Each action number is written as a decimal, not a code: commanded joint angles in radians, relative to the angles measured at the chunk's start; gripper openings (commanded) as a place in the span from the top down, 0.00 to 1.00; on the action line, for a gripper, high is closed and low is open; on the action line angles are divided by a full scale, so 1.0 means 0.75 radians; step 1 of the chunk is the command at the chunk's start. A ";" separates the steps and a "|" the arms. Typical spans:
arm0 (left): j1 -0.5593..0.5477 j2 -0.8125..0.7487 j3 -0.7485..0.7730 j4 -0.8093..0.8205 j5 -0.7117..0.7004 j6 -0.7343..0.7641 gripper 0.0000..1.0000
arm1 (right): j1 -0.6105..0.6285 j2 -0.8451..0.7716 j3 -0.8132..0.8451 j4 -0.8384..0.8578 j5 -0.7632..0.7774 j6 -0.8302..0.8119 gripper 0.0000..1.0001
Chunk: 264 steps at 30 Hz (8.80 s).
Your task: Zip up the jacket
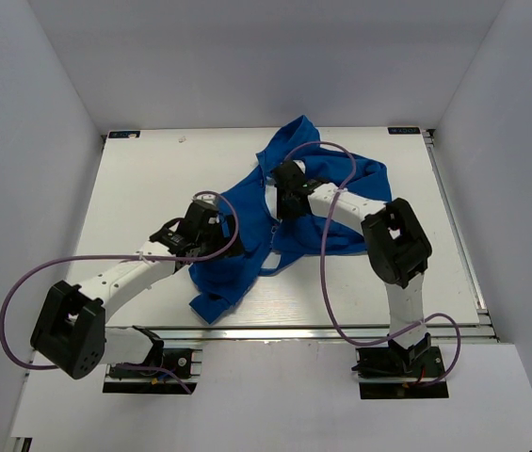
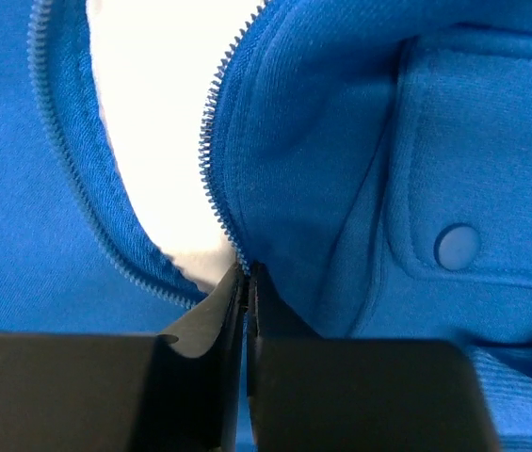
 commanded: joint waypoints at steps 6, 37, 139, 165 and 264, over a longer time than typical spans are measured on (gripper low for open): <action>-0.005 0.031 0.137 0.143 0.224 0.182 0.02 | -0.024 -0.239 -0.054 0.070 -0.195 -0.150 1.00; -0.181 0.421 0.462 0.504 0.951 0.994 0.22 | -0.026 -0.771 -0.212 -0.229 -0.390 -0.541 1.00; -0.132 0.366 0.372 0.870 1.386 0.882 0.42 | -0.085 -1.004 -0.185 -0.145 -0.559 -0.483 1.00; -0.173 0.270 0.443 0.625 1.096 0.996 1.00 | -0.083 -1.011 -0.191 -0.182 -0.408 -0.492 1.00; -0.026 0.626 0.364 0.107 -0.058 0.113 0.02 | -0.627 -1.151 -1.122 -0.076 -0.314 -0.246 0.11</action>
